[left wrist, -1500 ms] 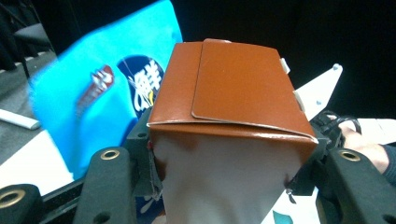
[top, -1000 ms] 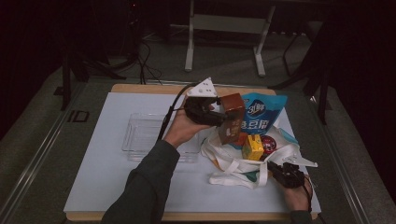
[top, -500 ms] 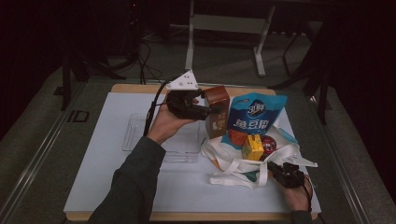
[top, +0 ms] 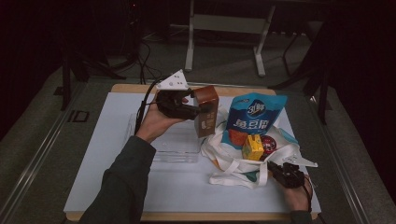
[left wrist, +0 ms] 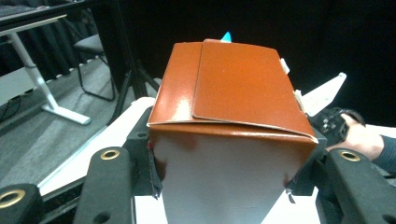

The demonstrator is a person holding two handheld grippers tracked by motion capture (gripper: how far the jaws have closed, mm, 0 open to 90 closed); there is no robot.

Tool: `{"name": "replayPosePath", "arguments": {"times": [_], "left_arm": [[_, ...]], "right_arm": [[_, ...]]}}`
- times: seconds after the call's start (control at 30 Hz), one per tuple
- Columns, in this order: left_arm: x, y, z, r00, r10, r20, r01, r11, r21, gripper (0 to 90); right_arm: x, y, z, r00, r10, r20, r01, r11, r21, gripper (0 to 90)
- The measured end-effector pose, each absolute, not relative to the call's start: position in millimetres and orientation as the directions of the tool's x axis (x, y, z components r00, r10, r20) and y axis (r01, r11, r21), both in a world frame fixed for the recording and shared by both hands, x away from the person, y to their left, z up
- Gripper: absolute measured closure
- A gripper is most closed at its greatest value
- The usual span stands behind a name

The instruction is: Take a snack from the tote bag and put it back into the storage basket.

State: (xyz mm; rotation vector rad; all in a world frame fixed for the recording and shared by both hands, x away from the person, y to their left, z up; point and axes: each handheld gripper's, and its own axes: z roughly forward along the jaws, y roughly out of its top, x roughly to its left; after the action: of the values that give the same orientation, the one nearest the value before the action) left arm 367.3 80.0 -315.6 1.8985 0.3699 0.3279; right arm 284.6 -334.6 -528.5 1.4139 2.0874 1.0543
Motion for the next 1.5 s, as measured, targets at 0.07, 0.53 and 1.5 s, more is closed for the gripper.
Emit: {"name": "replayPosePath", "arguments": {"times": [0.07,0.53,1.5], "left_arm": [[368,85,-316,0.914,0.402,0.058,0.093,-0.346,0.934,43.2],[372,117,-323,0.892,0.446,0.073,0.12,-0.39,0.913,43.2],[371,184,-366,0.86,0.503,0.087,0.23,-0.534,0.814,43.1]], "right_arm": [[285,-335,-529,-0.404,0.911,0.079,0.604,0.201,0.771,85.2],[284,-335,-529,-0.403,0.912,0.08,0.603,0.199,0.772,85.2],[283,-334,-529,-0.4,0.913,0.08,0.601,0.196,0.775,85.1]]}}
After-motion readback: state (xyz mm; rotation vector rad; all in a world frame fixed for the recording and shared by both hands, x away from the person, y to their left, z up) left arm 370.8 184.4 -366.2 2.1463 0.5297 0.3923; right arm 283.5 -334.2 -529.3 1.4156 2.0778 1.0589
